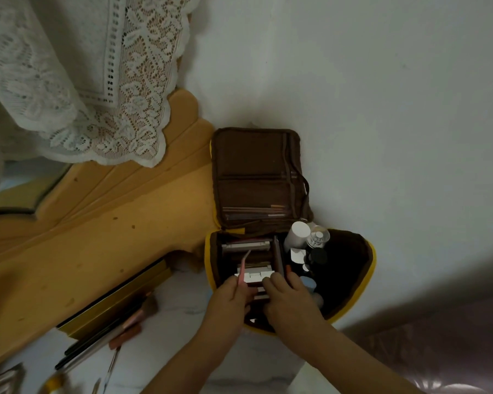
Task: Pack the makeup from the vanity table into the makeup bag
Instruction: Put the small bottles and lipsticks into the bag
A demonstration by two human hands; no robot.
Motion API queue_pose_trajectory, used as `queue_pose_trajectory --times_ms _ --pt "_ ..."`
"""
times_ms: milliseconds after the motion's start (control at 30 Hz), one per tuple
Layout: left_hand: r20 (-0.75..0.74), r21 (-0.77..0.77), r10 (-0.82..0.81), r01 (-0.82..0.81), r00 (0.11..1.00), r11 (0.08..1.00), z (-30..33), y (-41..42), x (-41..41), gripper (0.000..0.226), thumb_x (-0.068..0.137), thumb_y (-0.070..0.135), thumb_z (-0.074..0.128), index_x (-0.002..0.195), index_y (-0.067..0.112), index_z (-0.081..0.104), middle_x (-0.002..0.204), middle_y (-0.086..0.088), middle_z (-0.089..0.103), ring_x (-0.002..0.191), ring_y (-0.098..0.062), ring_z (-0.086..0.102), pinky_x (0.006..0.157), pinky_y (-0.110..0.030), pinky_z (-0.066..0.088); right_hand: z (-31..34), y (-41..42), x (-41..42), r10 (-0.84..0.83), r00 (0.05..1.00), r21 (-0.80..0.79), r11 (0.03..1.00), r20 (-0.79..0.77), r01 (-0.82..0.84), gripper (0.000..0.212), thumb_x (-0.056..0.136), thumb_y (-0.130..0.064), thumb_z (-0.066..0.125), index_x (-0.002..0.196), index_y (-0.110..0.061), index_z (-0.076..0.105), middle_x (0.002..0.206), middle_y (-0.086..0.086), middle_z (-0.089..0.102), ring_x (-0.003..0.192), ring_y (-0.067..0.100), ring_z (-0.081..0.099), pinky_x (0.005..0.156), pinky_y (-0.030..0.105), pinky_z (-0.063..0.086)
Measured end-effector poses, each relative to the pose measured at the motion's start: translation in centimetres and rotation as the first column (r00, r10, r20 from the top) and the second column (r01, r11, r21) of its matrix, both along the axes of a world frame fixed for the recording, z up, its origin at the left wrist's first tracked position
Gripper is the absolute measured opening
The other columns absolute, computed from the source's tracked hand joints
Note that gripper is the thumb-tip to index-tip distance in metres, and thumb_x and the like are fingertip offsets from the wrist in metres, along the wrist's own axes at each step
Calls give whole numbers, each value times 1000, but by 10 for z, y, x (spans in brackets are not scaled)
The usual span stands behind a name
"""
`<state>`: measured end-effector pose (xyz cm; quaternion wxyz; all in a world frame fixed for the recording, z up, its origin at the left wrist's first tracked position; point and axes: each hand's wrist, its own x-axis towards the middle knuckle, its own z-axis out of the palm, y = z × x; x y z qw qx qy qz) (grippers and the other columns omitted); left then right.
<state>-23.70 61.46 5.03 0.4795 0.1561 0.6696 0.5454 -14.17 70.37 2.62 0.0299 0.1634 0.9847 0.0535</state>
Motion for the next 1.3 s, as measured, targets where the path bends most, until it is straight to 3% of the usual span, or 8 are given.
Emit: queue_pose_trajectory --times_ms 200,333,567,667,767,967,1167,1300 --pt "38 -62 42 -40 998 997 13 -3 -7 25 99 20 39 87 14 60 63 -4 66 39 -11 53 37 -20 44 3 2 -4 -192 981 -285 941 -7 183 25 35 -39 86 49 -29 68 68 -7 61 77 16 51 76 35 44" --pt "-12 -36 -46 46 999 998 17 -3 -7 27 98 20 40 88 16 65 60 -5 61 33 -7 36 35 -16 30 36 -2 -9 -543 806 -757 623 -238 196 15 90 -17 57 102 -22 65 89 -8 63 86 8 59 68 12 46" --pt "-150 -11 -203 204 968 979 30 10 -6 25 95 17 48 78 21 67 59 4 65 41 -5 49 43 -16 42 64 14 0 -773 607 -962 270 -186 50 24 88 -2 56 71 -15 64 59 -6 64 54 -1 59 53 10 47" --pt "-216 -27 -145 143 966 989 34 13 -12 26 95 15 47 77 22 65 66 3 66 48 -5 54 48 -16 46 79 35 7 -891 354 -953 303 -283 3 18 86 -1 57 73 -10 63 64 6 66 57 12 62 56 23 54" --pt "-239 8 -61 65 969 998 36 10 -18 27 96 14 43 81 22 63 73 4 66 58 -6 57 53 -13 47 85 55 13 -835 238 -848 525 -496 72 23 82 1 59 80 -21 54 63 8 65 61 22 64 60 27 52" --pt "-219 31 -3 10 976 999 39 -1 -23 30 97 7 40 81 19 63 72 1 65 48 4 55 50 -11 46 61 66 -3 -581 576 -520 803 -575 292 6 87 -3 58 90 -8 54 54 -19 47 51 -1 47 52 5 39" --pt "-196 22 32 -28 980 999 40 -14 -27 31 96 4 40 81 16 64 68 2 65 48 4 55 50 -11 46 31 68 -17 -512 817 -296 850 -265 437 14 92 -15 51 94 -11 65 90 10 65 83 23 59 62 28 43" --pt "-187 10 48 -47 981 999 40 -22 -31 31 96 3 40 81 16 64 66 2 64 49 2 55 49 -10 45 24 67 -20 -385 900 -52 922 -207 383 33 35 4 88 52 -12 64 51 6 60 50 23 58 46 28 50"
